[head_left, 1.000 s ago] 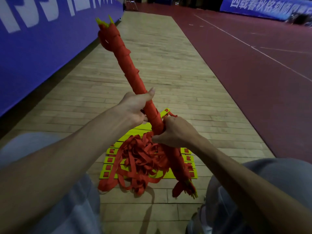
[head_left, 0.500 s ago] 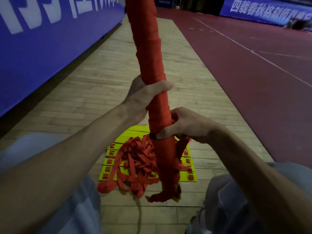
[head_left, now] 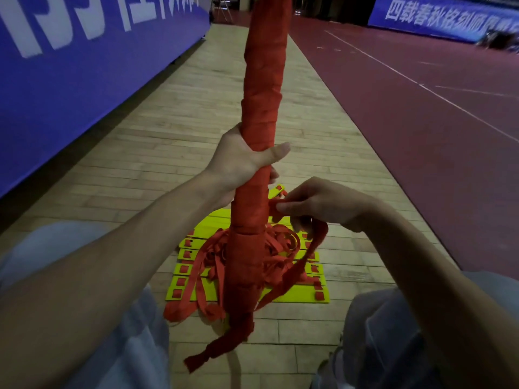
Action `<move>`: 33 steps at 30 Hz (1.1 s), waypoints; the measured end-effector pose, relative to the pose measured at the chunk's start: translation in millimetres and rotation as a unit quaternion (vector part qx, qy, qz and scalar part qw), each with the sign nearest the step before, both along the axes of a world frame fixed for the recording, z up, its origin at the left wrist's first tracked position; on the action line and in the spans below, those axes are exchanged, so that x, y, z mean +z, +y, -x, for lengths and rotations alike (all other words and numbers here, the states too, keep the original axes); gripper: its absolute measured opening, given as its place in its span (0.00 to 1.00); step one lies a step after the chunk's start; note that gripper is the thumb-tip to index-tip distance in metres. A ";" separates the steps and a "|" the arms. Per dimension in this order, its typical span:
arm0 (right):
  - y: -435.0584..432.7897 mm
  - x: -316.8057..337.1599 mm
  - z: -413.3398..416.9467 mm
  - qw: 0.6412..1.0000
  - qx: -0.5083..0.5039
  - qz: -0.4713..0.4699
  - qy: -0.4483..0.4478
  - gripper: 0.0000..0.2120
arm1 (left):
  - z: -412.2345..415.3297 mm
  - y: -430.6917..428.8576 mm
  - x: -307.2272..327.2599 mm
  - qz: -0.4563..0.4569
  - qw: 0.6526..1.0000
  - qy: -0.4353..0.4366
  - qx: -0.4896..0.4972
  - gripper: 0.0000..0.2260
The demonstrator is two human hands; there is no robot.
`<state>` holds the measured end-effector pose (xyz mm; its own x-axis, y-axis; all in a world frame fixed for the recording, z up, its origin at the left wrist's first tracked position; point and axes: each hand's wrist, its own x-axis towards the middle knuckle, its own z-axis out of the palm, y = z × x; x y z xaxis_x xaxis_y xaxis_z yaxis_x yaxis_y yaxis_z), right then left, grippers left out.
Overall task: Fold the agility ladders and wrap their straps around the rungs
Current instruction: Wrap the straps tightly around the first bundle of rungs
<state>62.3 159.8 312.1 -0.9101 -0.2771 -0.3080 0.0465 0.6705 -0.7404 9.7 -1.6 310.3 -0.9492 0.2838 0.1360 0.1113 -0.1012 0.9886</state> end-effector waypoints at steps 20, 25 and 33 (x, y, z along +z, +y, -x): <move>-30.0 -30.4 -0.8 0.946 -0.147 -0.200 0.206 0.19 | -1.8 -1.9 0.2 -0.127 0.977 -0.135 -0.106 0.07; -27.5 -24.1 -2.4 0.974 -0.079 -0.098 0.188 0.12 | -0.1 -11.2 8.5 -0.056 0.991 0.016 -0.122 0.12; -33.1 -11.8 -10.2 0.994 0.013 -0.038 0.098 0.16 | -5.4 -15.2 12.8 -0.181 0.949 -0.032 -0.256 0.12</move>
